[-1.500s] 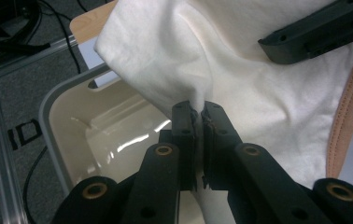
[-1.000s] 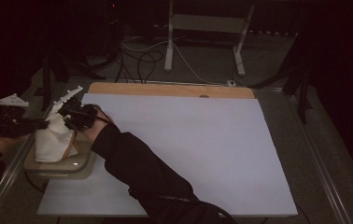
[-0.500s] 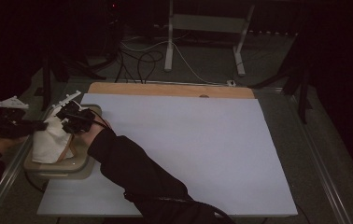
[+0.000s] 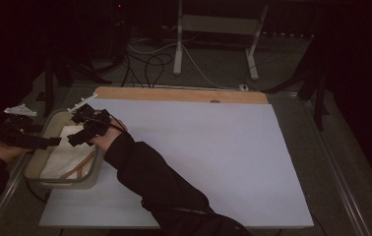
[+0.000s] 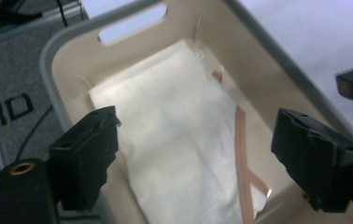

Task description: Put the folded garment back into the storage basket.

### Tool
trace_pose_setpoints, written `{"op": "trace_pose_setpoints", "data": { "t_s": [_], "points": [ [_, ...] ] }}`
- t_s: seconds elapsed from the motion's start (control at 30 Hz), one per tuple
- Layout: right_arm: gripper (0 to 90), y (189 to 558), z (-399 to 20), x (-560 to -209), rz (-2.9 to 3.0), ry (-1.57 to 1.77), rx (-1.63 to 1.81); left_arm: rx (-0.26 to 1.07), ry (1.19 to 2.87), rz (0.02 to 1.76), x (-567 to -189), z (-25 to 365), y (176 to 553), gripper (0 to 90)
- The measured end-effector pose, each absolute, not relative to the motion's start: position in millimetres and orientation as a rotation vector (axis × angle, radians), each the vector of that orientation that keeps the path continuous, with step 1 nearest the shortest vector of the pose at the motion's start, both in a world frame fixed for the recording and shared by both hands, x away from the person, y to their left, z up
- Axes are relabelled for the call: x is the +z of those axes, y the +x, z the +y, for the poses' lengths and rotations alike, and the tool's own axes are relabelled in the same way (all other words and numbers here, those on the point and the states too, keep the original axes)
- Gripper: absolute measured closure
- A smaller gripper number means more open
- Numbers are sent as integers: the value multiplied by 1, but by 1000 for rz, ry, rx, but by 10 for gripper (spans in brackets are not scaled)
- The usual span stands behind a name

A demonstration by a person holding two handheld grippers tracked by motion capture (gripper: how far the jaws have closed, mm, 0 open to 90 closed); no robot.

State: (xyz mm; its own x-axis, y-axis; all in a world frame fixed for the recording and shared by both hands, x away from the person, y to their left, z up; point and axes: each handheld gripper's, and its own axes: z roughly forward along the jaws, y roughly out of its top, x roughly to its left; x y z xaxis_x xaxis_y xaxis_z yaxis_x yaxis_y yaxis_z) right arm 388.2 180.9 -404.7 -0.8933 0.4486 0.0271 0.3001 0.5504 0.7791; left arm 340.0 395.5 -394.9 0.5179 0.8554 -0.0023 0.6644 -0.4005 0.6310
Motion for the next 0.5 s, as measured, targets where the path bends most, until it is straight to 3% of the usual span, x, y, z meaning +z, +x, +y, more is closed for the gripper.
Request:
{"op": "trace_pose_setpoints", "data": {
  "t_s": [0.2, 0.5],
  "points": [
    [100, 386, 169, -402, 2601, 602, 1298, 427, 2214, 1186, -395, 382, 340, 33],
    [100, 387, 152, -399, 2595, 580, 1314, 430, 2210, 1140, -388, 372, 337, 8]
  ]
}}
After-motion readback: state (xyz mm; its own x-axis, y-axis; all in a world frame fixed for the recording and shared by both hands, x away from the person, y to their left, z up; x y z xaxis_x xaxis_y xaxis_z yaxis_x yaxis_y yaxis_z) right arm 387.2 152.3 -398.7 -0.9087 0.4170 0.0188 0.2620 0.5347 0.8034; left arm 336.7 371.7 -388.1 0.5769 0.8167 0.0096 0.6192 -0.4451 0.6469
